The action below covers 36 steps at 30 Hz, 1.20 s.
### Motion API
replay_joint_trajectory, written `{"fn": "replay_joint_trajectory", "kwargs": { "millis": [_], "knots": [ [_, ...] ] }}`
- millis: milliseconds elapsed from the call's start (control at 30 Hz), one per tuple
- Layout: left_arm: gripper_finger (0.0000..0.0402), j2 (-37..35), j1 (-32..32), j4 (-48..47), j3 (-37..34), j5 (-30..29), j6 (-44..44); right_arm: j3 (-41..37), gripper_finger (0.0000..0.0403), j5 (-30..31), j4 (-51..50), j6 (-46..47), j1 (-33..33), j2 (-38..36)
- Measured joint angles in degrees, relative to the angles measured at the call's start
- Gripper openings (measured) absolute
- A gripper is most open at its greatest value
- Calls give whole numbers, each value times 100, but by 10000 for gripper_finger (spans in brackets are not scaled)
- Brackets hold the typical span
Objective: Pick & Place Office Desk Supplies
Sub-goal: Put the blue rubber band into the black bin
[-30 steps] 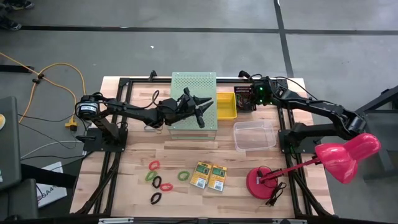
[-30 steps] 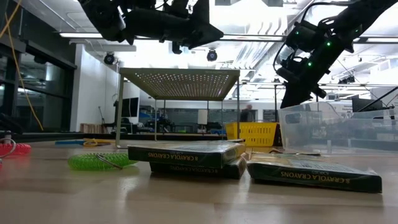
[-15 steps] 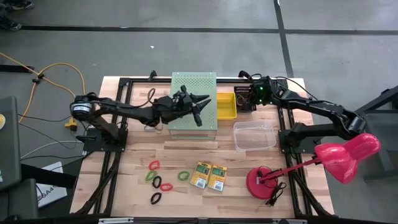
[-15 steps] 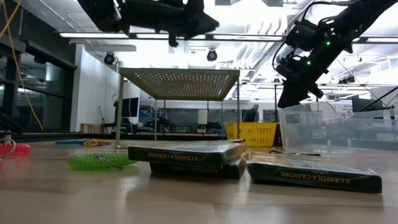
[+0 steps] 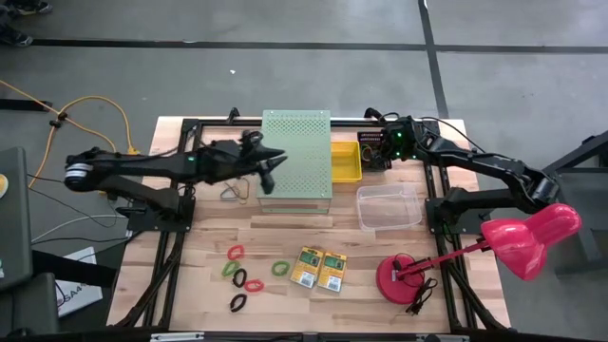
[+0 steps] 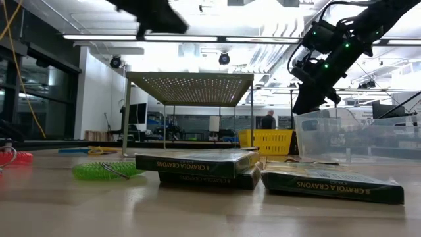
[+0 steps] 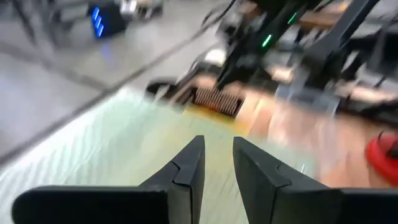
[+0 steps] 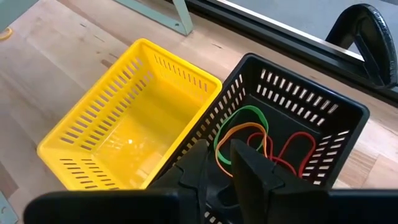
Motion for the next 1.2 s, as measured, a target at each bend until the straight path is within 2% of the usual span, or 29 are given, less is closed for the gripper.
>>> {"fn": "replay_joint_trajectory", "kwargs": {
  "millis": [167,367,567,867,1200],
  "knots": [
    [79,-576,2,-1804,0,-10,-473,0,59,2,4,0,0,0],
    [79,-805,2,-3063,0,390,-578,0,59,4,6,0,0,0],
    [79,-764,0,-3742,0,1034,-546,0,59,4,7,0,0,0],
    [79,-577,0,-4488,0,1183,433,0,59,7,26,0,0,0],
    [79,-257,48,-4672,0,1314,1480,0,59,7,33,0,0,0]
  ]
}}
